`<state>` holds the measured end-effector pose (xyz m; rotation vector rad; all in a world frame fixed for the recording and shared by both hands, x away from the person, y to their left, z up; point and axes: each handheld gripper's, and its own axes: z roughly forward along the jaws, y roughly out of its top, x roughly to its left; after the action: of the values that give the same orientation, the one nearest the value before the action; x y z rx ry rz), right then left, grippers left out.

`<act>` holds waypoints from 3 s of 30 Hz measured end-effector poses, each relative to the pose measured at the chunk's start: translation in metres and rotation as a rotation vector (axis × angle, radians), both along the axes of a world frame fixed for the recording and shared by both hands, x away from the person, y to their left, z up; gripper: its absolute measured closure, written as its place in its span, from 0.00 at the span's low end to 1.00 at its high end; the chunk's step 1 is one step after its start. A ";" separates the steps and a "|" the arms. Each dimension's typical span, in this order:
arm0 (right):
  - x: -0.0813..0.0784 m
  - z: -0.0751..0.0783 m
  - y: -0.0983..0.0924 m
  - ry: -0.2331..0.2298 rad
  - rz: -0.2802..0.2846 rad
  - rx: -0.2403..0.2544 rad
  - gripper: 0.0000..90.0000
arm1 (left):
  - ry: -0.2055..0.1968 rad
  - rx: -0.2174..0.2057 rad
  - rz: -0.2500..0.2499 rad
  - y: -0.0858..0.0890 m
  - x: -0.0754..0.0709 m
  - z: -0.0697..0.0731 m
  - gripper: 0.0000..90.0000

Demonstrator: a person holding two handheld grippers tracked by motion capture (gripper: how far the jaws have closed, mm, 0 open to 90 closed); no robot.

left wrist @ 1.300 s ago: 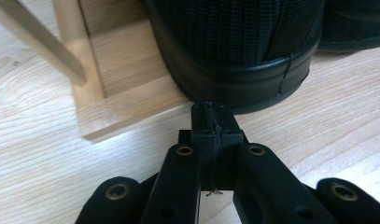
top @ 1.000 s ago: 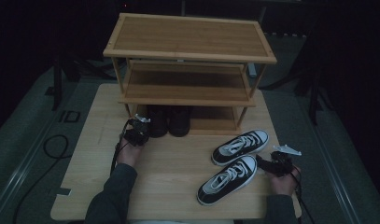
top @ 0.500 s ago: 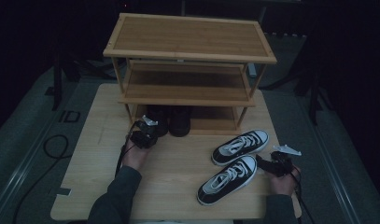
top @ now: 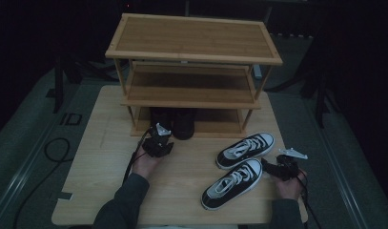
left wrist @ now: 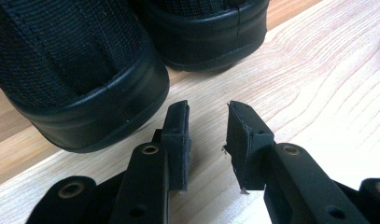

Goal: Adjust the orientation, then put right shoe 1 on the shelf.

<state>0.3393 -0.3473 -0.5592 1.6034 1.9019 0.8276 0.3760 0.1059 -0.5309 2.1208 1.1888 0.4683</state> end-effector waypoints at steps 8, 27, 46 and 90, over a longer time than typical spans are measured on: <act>0.000 0.000 0.000 0.000 0.001 0.000 0.23 | 0.017 0.005 -0.022 -0.007 -0.003 -0.009 0.74; -0.004 0.016 0.002 0.037 0.035 0.037 0.46 | 0.039 0.004 -0.028 0.007 -0.009 -0.010 0.70; -0.011 0.067 0.034 -0.116 0.127 0.044 0.48 | 0.058 0.002 -0.023 0.011 -0.012 -0.013 0.69; 0.033 0.075 0.100 0.053 0.291 -0.214 0.69 | 0.066 0.011 -0.033 0.010 -0.015 -0.014 0.68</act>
<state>0.3722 -0.2477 -0.4844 1.2521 2.2133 0.6716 0.3611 0.1156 -0.5449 2.1774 1.1880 0.3935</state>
